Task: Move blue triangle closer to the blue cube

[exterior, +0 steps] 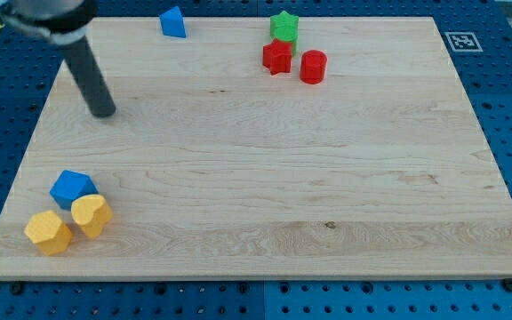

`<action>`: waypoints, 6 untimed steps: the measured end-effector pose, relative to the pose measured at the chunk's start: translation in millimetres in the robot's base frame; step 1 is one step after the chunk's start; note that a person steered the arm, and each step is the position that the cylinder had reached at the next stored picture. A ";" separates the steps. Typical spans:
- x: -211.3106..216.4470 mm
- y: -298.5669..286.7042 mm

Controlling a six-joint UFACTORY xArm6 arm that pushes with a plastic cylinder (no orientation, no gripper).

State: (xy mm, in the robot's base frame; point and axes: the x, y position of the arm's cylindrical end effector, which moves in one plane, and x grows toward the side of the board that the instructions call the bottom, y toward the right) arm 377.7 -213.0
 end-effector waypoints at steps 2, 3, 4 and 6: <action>-136.3 0.1; -184.9 1.2; -184.5 1.7; -186.2 32.5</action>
State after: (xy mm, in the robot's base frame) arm 191.5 -180.5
